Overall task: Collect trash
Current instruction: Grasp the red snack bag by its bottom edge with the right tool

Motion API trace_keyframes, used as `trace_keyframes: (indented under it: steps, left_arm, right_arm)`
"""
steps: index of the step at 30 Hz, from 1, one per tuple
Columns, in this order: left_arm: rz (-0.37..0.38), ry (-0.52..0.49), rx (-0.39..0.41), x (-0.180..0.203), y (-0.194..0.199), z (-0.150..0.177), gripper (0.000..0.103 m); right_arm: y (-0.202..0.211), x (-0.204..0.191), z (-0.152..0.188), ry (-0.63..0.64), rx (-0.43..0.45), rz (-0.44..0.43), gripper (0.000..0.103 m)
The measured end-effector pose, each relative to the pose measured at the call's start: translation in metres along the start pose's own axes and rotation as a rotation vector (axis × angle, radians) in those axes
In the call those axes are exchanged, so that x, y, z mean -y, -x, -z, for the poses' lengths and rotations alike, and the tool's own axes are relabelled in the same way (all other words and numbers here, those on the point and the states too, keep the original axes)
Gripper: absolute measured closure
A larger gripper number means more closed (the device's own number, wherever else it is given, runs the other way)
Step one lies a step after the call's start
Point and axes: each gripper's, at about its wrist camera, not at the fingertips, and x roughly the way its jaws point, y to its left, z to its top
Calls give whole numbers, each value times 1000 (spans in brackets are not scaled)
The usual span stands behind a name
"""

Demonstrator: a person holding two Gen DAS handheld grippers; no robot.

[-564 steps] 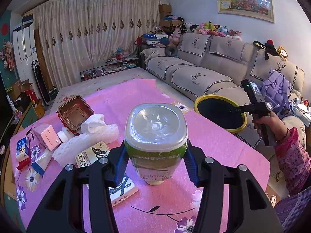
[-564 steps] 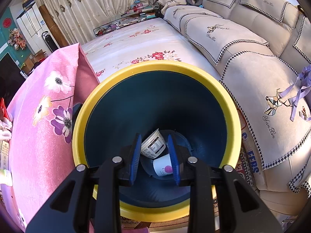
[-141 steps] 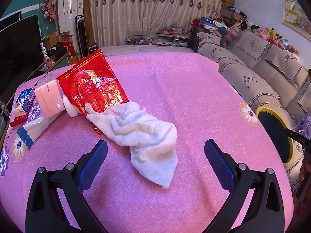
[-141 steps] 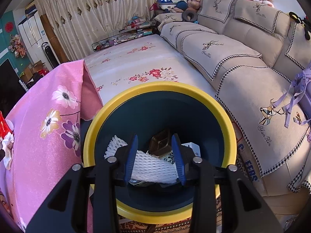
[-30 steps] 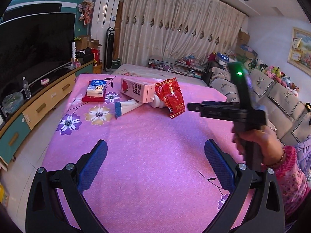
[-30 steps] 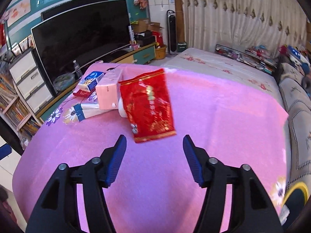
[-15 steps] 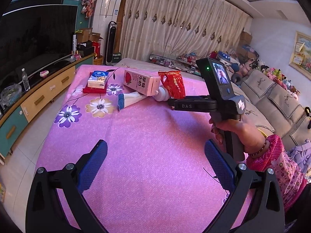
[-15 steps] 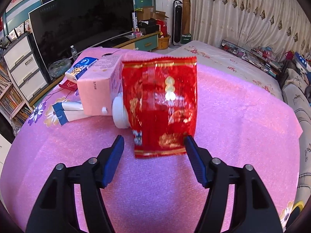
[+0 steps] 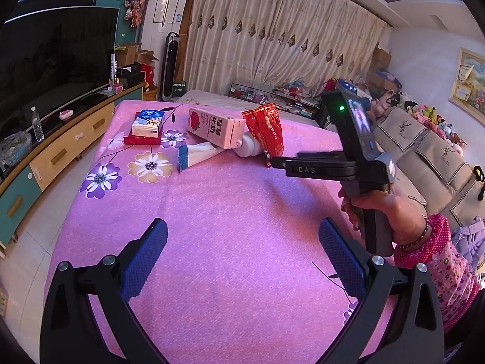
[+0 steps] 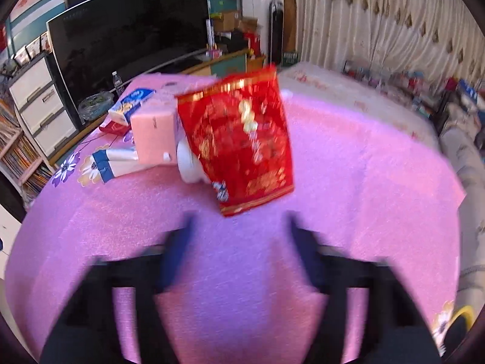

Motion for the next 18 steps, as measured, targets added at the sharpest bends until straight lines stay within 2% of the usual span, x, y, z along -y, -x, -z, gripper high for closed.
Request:
trace_keyframes:
  steps: [2, 5, 8, 14, 18]
  left_arm:
    - [6, 0, -8, 1, -2, 1, 5]
    - [7, -4, -18, 2, -5, 1, 5]
    - [4, -1, -18, 1, -6, 1, 5]
    - [0, 11, -24, -4, -11, -1, 5]
    - [0, 17, -33, -5, -15, 1, 5]
  right_arm:
    - [4, -5, -4, 83, 48, 43, 14]
    - [-4, -8, -14, 152, 45, 28, 12]
    - [-18, -10, -25, 179, 39, 36, 12]
    - [-41, -7, -31, 173, 2, -33, 13]
    - [-48, -2, -29, 152, -27, -49, 37]
